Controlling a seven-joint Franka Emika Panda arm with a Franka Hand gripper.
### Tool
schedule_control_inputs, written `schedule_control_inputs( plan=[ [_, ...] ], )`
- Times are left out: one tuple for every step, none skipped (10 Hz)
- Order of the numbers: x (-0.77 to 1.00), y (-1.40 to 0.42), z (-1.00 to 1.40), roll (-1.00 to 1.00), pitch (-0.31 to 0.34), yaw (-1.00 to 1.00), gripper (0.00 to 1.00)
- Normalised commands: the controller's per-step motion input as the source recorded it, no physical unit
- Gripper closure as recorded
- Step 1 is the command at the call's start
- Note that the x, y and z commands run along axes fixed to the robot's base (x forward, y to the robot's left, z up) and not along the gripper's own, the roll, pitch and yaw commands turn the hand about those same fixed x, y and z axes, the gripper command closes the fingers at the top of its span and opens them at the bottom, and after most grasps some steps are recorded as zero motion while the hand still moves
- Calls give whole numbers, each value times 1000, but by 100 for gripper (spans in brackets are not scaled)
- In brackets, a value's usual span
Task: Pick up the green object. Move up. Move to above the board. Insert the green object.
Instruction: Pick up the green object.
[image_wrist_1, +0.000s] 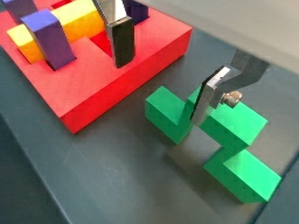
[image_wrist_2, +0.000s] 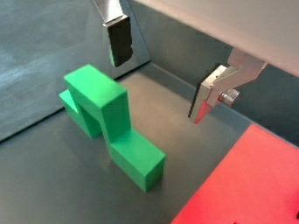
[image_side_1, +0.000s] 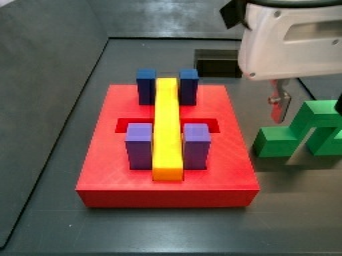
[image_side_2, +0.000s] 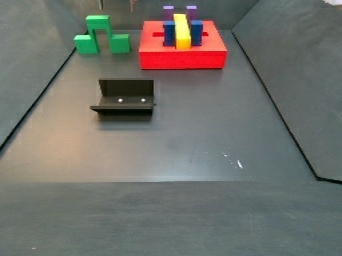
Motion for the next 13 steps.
schedule_control_inputs(
  plan=[
    [1000, -220, 189, -9, -30, -111, 0],
    [977, -260, 154, -7, -43, -126, 0],
    [971, -263, 86, -39, -51, -126, 0],
    [820, 11, -206, -324, -314, -146, 0],
    [1000, 69, -457, -249, -220, -40, 0],
    [1000, 97, -554, -244, -120, 0, 0],
    [1000, 0, -714, -180, -67, 0, 0],
    [1000, -86, -1000, -34, -44, -74, 0],
    [860, -143, -1000, 0, -99, -126, 0],
    [751, -100, -540, -20, -11, -111, 0],
    [414, 0, 197, -3, 101, -57, 0],
    [806, 166, 543, -183, 0, -234, 0],
    [911, 286, 600, -270, -63, -340, 0]
  ],
)
